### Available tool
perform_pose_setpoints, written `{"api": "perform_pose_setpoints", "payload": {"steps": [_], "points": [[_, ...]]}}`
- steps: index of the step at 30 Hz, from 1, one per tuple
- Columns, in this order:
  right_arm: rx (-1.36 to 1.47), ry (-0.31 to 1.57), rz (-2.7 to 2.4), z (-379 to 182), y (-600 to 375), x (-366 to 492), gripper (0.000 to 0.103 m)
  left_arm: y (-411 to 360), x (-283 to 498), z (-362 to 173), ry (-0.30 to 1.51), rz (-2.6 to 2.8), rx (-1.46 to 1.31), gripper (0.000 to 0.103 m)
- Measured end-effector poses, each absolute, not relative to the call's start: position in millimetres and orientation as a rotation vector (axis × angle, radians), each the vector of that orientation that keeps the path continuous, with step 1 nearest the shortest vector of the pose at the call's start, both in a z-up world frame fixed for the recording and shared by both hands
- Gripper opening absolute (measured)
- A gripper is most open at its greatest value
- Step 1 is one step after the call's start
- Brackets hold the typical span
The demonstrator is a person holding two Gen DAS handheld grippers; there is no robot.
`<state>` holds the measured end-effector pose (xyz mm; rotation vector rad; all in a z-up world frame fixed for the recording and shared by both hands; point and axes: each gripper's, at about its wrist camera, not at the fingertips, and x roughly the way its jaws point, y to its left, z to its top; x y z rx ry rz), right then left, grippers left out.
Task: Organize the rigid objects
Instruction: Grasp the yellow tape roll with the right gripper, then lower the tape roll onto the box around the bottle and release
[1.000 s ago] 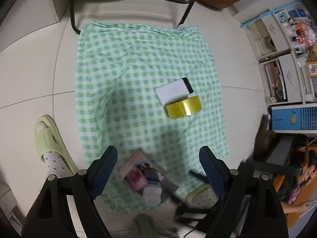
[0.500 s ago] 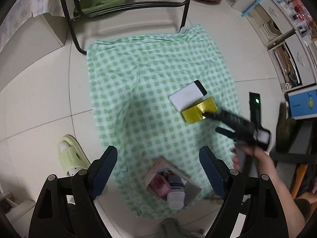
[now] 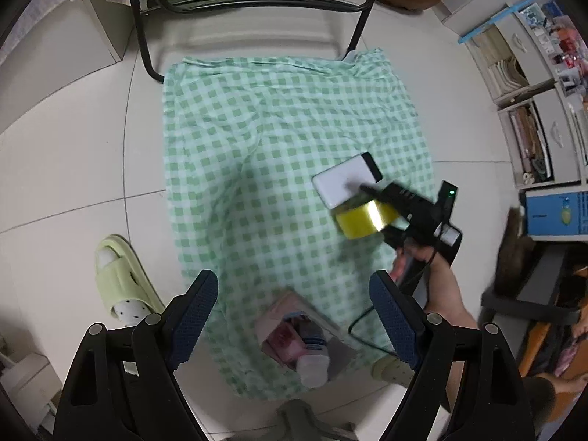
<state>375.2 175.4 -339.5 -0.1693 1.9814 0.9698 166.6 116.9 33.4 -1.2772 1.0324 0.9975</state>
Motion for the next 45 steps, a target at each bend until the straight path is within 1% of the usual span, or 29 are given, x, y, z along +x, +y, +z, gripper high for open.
{"api": "perform_pose_setpoints", "payload": {"steps": [3,8,10,12,15,18,23,27,33,35,38,39,43,45], "points": [[-0.483,1.885,1.064,-321,176,360,0.044,119,163,40,1.009,1.013,-1.269,0.084],[-0.728,1.858,1.223,-283,152,351,0.044,112,165,41,1.026,1.013,-1.238,0.084],[-0.880,1.835,1.290,-263,135,340,0.044,109,166,37,1.046,1.001,-1.240,0.084],[-1.053,1.785,1.416,-233,112,322,0.044,107,167,34,1.056,0.993,-1.250,0.084],[-1.227,1.702,1.581,-201,86,295,0.044,106,168,34,1.049,0.989,-1.267,0.084],[-1.382,1.606,1.706,-183,61,264,0.044,106,173,39,1.040,0.981,-1.254,0.084],[-1.587,1.418,1.859,-180,38,216,0.044,105,173,43,1.032,0.989,-1.234,0.084],[-1.790,1.311,1.920,-194,22,190,0.044,107,162,46,0.993,1.000,-1.274,0.084],[-1.998,1.269,1.891,-218,12,180,0.045,108,151,55,0.940,1.003,-1.295,0.084],[-2.038,1.248,1.878,-216,10,180,0.046,109,147,56,0.929,1.008,-1.304,0.084],[-1.998,1.201,1.943,-207,14,178,0.048,110,144,56,0.924,1.017,-1.311,0.084],[-1.973,1.177,1.963,-202,17,178,0.051,110,144,55,0.925,1.019,-1.314,0.084],[-1.954,1.100,1.957,-193,23,183,0.051,112,148,49,0.938,1.013,-1.331,0.084],[-1.937,1.139,1.936,-198,26,187,0.051,113,151,47,0.944,1.007,-1.339,0.084]]}}
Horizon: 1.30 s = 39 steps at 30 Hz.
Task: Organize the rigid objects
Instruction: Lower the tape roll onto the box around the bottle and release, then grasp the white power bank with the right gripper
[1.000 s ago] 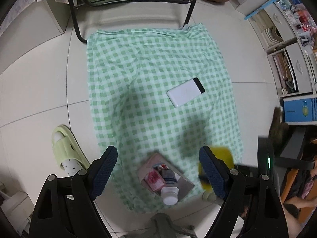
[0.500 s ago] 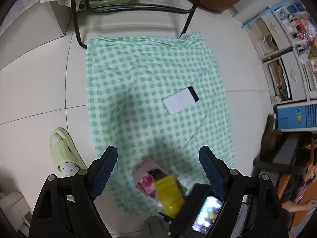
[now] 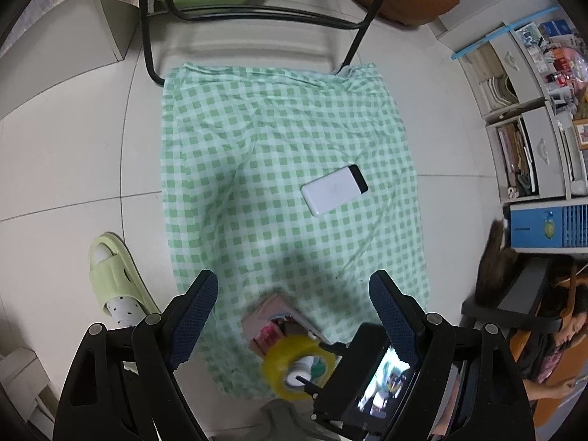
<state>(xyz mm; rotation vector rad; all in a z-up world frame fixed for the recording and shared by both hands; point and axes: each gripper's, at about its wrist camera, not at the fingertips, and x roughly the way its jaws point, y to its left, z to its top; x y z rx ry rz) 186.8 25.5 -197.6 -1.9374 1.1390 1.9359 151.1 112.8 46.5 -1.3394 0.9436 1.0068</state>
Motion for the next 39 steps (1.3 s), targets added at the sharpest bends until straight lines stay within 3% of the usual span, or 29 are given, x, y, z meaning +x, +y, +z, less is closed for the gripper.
{"api": "perform_pose_setpoints", "payload": {"steps": [4,8,11,15,16,22,30,35,39], "points": [[-1.893,1.236,1.935,-204,20,193,0.053,116,157,42,0.960,1.001,-1.339,0.084],[-1.988,1.182,1.909,-224,-1,192,0.053,118,161,38,0.973,1.001,-1.337,0.084],[-1.945,1.305,1.901,-229,5,200,0.055,117,161,34,0.982,1.009,-1.341,0.084],[-1.752,1.419,1.861,-225,51,228,0.095,116,163,31,1.055,1.051,-1.265,0.084],[-1.717,1.403,1.840,-227,63,236,0.098,115,165,31,1.099,1.082,-1.212,0.084],[-1.656,1.207,1.555,-276,145,293,0.098,113,177,28,1.198,1.123,-1.112,0.084],[-1.023,1.734,1.208,-343,213,376,0.095,122,189,18,1.233,1.088,-1.102,0.084],[-0.805,1.857,1.065,-373,239,378,0.095,124,190,13,1.252,1.101,-1.058,0.084],[-0.734,1.836,0.999,-388,262,370,0.097,126,189,11,1.252,1.097,-1.083,0.084]]}}
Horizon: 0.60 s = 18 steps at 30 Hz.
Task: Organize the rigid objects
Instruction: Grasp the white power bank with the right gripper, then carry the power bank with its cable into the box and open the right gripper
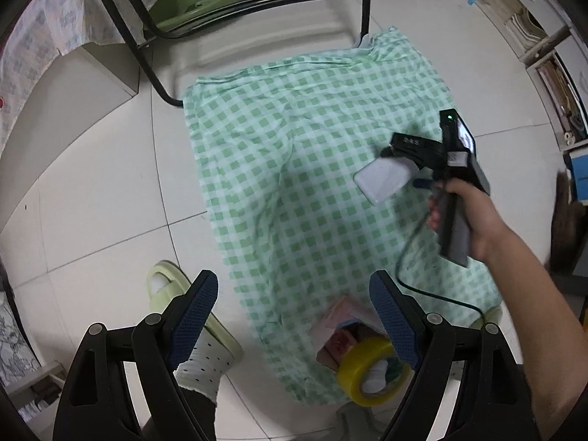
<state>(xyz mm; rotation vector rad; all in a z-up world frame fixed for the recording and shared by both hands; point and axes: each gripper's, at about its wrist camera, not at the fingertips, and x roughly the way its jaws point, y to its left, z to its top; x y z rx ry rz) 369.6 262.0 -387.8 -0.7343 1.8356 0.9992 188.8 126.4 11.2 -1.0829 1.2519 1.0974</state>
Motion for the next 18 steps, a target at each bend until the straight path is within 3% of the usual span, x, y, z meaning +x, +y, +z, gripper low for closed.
{"api": "perform_pose_setpoints", "payload": {"steps": [2,4,10,18], "points": [[-0.721,1.811,0.974,-390,266,368,0.101,128,188,14,1.239,1.095,-1.092,0.084],[-0.772,1.746,0.959,-386,273,361,0.095,129,186,17,1.229,1.097,-1.087,0.084],[-1.198,1.419,1.187,-375,294,303,0.077,124,181,17,1.229,1.108,-1.090,0.084],[-1.827,1.054,1.617,-362,219,216,0.071,126,177,27,1.178,1.105,-1.118,0.084]]}}
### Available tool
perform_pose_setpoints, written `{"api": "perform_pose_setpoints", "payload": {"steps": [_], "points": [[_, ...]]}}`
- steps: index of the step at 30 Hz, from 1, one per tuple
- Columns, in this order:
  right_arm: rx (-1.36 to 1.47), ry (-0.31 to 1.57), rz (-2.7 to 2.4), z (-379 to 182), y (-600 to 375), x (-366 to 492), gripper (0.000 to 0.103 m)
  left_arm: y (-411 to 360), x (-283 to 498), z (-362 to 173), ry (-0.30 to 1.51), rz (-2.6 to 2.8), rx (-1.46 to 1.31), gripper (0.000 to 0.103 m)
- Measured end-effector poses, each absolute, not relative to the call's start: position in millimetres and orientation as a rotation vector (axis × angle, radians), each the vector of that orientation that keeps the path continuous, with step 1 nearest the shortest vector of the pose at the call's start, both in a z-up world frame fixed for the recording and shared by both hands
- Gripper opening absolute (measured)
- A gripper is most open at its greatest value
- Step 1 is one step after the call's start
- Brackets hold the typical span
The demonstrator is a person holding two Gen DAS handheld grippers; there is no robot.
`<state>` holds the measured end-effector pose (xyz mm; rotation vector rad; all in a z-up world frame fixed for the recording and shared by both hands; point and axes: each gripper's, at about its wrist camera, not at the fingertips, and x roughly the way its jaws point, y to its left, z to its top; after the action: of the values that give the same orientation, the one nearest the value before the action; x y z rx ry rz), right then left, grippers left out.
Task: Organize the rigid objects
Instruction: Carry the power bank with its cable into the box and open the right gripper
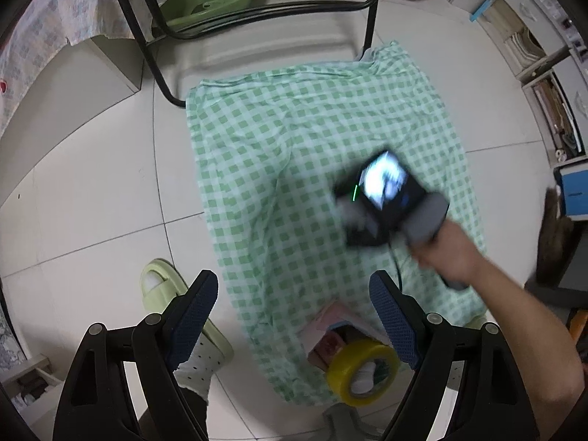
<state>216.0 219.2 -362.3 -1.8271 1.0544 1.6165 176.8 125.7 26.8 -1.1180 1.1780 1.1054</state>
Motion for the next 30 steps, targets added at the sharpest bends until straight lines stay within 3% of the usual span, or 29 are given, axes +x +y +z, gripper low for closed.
{"api": "perform_pose_setpoints", "payload": {"steps": [2,4,9,12,15,19,25,28,30], "points": [[-1.923,1.072,1.655,-361,190,214,0.069,123,176,28,1.171,1.104,-1.118,0.084],[-1.894,1.265,1.648,-361,171,230,0.062,120,174,27,1.168,1.099,-1.127,0.084],[-1.530,1.799,1.546,-363,164,291,0.060,118,169,21,1.140,1.067,-1.200,0.084],[-1.395,1.987,1.542,-365,159,310,0.062,119,167,20,1.138,1.062,-1.209,0.084],[-1.297,2.085,1.600,-364,160,316,0.063,121,166,20,1.139,1.069,-1.208,0.084],[-1.335,1.939,1.620,-367,169,305,0.081,122,166,18,1.140,1.082,-1.221,0.084],[-1.566,1.991,1.754,-369,163,273,0.082,122,168,19,1.137,1.093,-1.228,0.084],[-1.573,2.167,1.721,-371,156,276,0.082,121,167,18,1.138,1.096,-1.229,0.084],[-1.499,2.403,1.676,-371,155,280,0.082,120,166,17,1.141,1.099,-1.235,0.084]]}}
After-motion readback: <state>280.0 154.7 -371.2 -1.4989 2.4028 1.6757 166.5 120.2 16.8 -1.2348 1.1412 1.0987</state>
